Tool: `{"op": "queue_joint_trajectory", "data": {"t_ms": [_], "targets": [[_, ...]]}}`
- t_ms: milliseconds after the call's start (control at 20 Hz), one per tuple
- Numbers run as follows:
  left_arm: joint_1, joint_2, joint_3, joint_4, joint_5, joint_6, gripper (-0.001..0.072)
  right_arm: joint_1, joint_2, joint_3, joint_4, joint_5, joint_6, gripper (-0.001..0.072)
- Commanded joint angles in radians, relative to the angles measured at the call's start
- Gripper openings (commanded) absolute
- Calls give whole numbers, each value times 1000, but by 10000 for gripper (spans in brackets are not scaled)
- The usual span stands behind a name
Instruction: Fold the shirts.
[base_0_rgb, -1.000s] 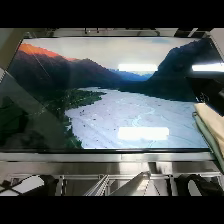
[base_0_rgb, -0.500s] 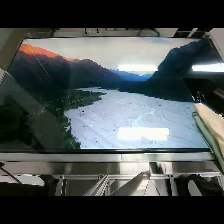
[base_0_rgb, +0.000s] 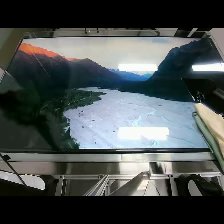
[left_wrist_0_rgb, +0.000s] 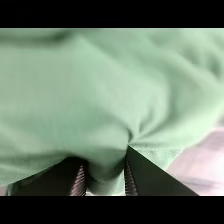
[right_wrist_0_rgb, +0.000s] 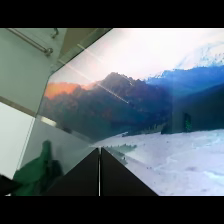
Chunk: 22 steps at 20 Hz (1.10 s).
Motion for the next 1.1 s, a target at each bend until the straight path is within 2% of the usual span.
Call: {"op": "queue_joint_trajectory", "data": {"t_ms": [0,300,450,550,600,650,700,750,1000,1050], "targets": [[-238,54,45,-272,91,92,22,1,-8,-1,-9,0,-4,22],[-812,22,43,-298,-26,125,23,1,-77,-2,-50,34,-3,20],[-998,-64,43,-298,-43,124,24,1,-137,-2,-53,106,-3,20],[-1067,-108,44,-298,-38,116,22,1,-180,-2,-53,159,-4,21],[-1089,-121,44,-299,-23,113,201,1,-205,-2,-53,191,-4,26],[-1101,-125,46,-298,-8,110,520,1,-227,-2,-57,215,-4,98],[-1104,-123,48,-297,7,84,704,1,-249,-1,-70,234,-4,402],[-1098,-122,65,-297,39,78,706,1,-269,-1,-85,246,-3,571],[-976,-119,280,-284,346,-32,705,0,-417,-1,-125,252,-28,576],[-940,-101,280,-270,338,-57,706,-1,-464,0,-125,251,-42,576]]}}
